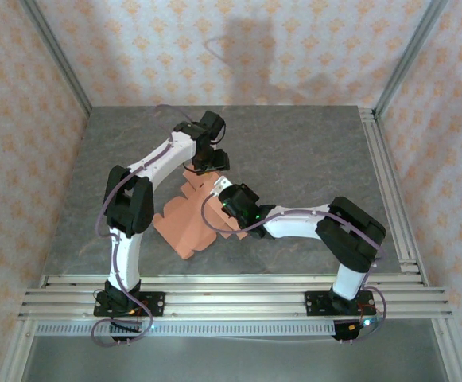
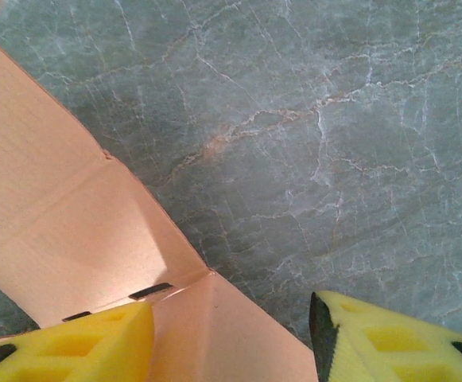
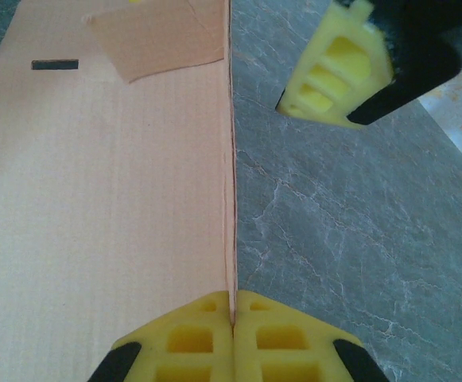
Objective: Fold the paper box
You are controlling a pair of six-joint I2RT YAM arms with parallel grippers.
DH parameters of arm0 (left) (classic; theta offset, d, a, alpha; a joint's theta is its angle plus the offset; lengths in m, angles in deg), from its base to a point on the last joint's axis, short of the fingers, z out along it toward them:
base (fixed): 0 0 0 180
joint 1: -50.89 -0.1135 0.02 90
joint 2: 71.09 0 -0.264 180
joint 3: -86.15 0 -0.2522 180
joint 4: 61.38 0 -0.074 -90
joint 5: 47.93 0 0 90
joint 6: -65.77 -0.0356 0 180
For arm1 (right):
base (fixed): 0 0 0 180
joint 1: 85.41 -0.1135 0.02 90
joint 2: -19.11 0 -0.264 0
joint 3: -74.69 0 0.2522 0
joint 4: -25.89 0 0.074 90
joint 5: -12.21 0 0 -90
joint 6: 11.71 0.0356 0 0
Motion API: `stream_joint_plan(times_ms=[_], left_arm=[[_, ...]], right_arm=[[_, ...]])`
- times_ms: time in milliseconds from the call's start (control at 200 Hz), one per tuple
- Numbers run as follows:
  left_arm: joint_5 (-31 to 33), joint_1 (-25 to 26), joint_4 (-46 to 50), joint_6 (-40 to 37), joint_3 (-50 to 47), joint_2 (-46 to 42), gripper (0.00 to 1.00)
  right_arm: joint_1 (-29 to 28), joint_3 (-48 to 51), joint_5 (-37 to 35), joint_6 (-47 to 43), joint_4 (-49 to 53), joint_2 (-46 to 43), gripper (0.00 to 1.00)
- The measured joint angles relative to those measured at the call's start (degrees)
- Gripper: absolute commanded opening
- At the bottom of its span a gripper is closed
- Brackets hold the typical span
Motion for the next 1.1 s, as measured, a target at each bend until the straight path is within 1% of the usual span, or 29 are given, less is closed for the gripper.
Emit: stream_joint_plan(times_ms=[185, 265, 450, 546, 636, 666, 691, 716, 741, 776, 796, 981, 1031, 1101], left_arm=[[-1.75, 0.04, -0.31, 2.47, -2.6, -0.22, 0.35], [-2.43, 0.04, -0.61, 3.04, -2.73, -0.22, 0.27], [-3.23, 0.04, -1.7, 4.44, -2.73, -0.39, 0.2], [-3.52, 0.04, -2.27, 5.18, -2.73, -0.46, 0.13], [-4.02, 0.04, -2.99, 5.86, -2.75, -0.66, 0.15], [-4.07, 0.04, -3.17, 6.03, -2.75, -0.72, 0.19], [-4.07, 0.04, -3.19, 5.97, -2.75, -0.74, 0.28], [-4.04, 0.04, -3.19, 6.03, -2.75, -0.83, 0.33], [-4.02, 0.04, -3.19, 6.34, -2.84, -0.85, 0.35], [-4.04, 0.04, -3.15, 6.38, -2.89, -0.85, 0.35], [-4.09, 0.04, -3.19, 6.19, -2.95, -0.85, 0.34], [-4.09, 0.02, -3.21, 6.64, -3.21, -0.96, 0.13], [-4.13, 0.04, -3.41, 6.97, -3.21, -0.98, 0.11], [-4.33, 0.04, -3.67, 7.34, -3.21, -1.16, 0.13]], right_arm=[[0.04, 0.0, 0.22, 0.0, 0.02, 0.0, 0.0], [0.04, 0.0, 0.61, 0.0, 0.02, 0.0, 0.0], [0.04, 0.0, 0.83, 0.0, 0.02, 0.07, 0.0], [0.04, 0.0, 0.87, 0.0, 0.02, 0.13, 0.0], [0.02, 0.0, 0.92, 0.02, 0.0, 0.28, 0.0], [0.04, 0.0, 0.9, 0.02, -0.09, 0.31, 0.0], [0.04, -0.02, 0.87, 0.02, -0.2, 0.31, 0.0], [0.04, -0.04, 0.83, 0.02, -0.24, 0.31, 0.0], [0.04, -0.09, 0.81, 0.02, -0.31, 0.31, 0.0], [0.07, -0.17, 0.79, 0.02, -0.44, 0.35, 0.0], [0.13, -0.22, 0.79, 0.02, -0.39, 0.37, 0.0], [0.15, -0.22, 0.63, 0.02, -0.39, 0.61, 0.0], [0.15, -0.22, 0.68, 0.04, -0.39, 0.68, 0.0], [0.09, -0.24, 0.79, 0.07, -0.42, 0.81, 0.0]])
